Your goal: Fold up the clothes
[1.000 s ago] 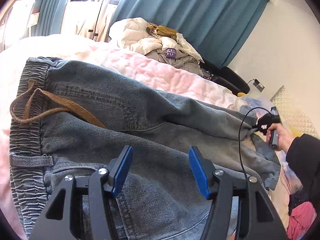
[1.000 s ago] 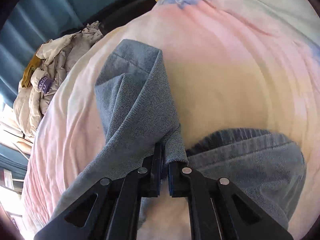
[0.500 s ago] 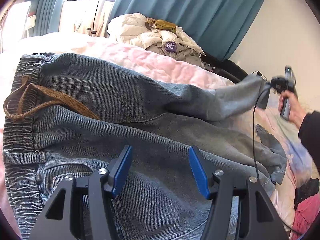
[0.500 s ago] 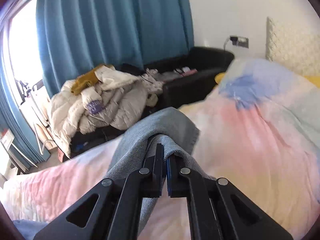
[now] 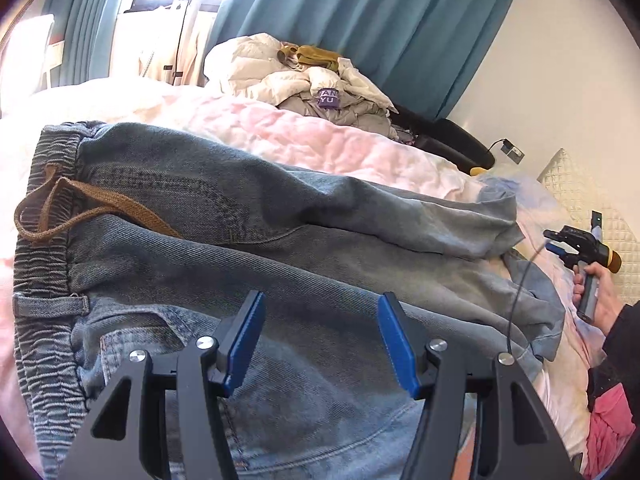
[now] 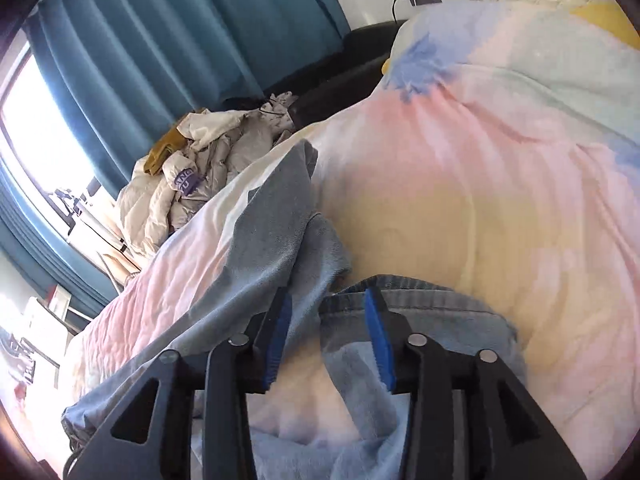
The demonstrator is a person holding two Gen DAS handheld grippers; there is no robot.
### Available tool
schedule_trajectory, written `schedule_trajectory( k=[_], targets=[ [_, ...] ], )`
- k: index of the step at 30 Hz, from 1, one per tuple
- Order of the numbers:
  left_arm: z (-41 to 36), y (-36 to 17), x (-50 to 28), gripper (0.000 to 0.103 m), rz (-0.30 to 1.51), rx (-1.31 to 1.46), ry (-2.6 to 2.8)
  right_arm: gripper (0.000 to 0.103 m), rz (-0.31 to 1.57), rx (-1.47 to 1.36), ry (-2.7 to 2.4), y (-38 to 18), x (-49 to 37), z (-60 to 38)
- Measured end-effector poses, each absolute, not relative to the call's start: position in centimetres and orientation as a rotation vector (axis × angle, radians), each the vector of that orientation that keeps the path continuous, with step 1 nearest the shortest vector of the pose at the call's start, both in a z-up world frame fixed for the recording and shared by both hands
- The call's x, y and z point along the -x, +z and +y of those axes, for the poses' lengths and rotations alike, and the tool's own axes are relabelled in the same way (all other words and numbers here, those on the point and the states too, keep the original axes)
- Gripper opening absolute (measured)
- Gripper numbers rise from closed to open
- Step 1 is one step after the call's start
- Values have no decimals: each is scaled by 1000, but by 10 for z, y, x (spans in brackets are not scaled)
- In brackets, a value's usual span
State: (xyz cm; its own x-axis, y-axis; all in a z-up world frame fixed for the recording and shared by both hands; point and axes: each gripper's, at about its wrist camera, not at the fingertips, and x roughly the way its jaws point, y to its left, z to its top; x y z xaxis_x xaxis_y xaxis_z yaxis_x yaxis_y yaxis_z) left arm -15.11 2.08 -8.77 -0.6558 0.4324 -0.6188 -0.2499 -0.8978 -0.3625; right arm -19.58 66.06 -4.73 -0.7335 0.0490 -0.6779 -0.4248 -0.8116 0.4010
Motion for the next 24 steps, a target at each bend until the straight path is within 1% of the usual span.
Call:
schedule_trajectory(
  k=[2, 3, 6, 10, 13, 16, 17, 18, 19, 20, 24],
  targets=[
    [24, -84, 145, 60, -333, 1020, 2533, 58, 808, 991, 2528, -48, 175, 673],
    [26, -82, 142, 60, -324, 1012, 2535, 59, 814, 999, 2492, -53, 164, 680],
    [30, -78, 133, 60, -302, 1001, 2536, 60, 873, 1045, 2400, -79, 137, 703],
    [32, -79, 128, 60, -288, 1006, 2538, 60, 1040, 1071, 2315, -120, 110, 728],
    [34, -81, 128, 60, -287, 1010, 2539, 60, 1175, 1095, 2290, -148, 106, 734],
    [38, -87, 132, 60, -273, 1028, 2541, 59, 1218, 1034, 2336, -157, 108, 732],
    [39, -90, 133, 60, -270, 1035, 2541, 47, 1229, 997, 2366, -155, 109, 730],
    [40, -91, 134, 60, -270, 1041, 2541, 29, 1222, 980, 2384, -150, 112, 726],
    [41, -93, 135, 60, -272, 1044, 2540, 20, 1187, 969, 2399, -140, 115, 723],
    [42, -94, 137, 60, -273, 1047, 2539, 6, 1152, 958, 2414, -131, 118, 719],
    [44, -95, 136, 60, -262, 1052, 2534, 4, 1021, 789, 2494, -62, 119, 718]
  ],
)
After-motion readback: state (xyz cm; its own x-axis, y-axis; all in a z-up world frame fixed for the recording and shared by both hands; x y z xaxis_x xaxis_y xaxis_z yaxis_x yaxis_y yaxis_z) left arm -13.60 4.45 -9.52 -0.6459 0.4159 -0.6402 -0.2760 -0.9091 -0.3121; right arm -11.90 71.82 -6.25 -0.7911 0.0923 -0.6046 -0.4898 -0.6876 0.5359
